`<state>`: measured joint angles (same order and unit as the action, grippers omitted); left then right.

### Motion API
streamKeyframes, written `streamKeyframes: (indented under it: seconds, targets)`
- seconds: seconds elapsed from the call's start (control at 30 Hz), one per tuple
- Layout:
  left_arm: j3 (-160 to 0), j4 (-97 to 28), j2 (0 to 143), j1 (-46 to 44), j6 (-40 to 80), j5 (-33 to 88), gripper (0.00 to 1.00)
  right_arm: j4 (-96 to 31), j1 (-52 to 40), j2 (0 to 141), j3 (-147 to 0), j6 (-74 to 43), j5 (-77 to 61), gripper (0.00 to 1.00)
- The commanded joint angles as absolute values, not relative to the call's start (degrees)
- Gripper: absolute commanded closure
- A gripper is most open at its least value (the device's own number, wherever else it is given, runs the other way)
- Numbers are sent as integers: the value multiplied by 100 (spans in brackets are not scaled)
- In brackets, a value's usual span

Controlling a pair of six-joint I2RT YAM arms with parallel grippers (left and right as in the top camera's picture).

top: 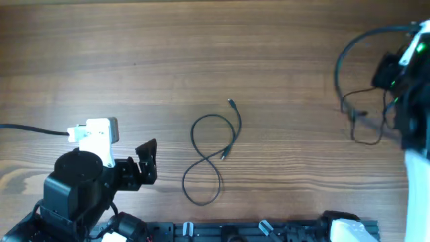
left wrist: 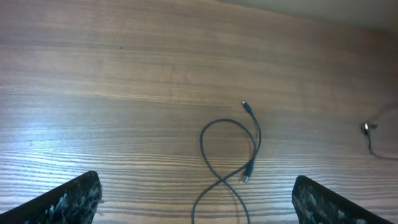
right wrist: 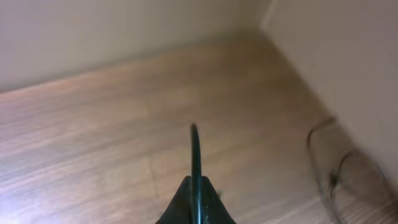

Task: Untangle cables
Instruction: 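Carry the lifted cable to the right edge with the right gripper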

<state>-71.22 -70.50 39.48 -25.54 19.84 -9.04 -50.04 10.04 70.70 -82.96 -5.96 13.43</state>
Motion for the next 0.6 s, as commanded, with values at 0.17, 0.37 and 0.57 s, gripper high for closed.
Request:
streamKeyframes:
  seconds: [0.17, 0.37, 0.57]
  targets:
    - [-7131, -7100, 3977, -2561, 1986, -873, 0, -3756, 4904, 8333, -8324, -2768, -1601, 96]
    - [-7122, -7124, 4062, -2561, 2051, -832, 1, -3675, 5710, 9166, -8324, -4759, -751, 96]
    - [-7122, -7185, 4316, -2563, 2171, -727, 1, -4342, 5710, 10602, -8324, -4797, -283, 96]
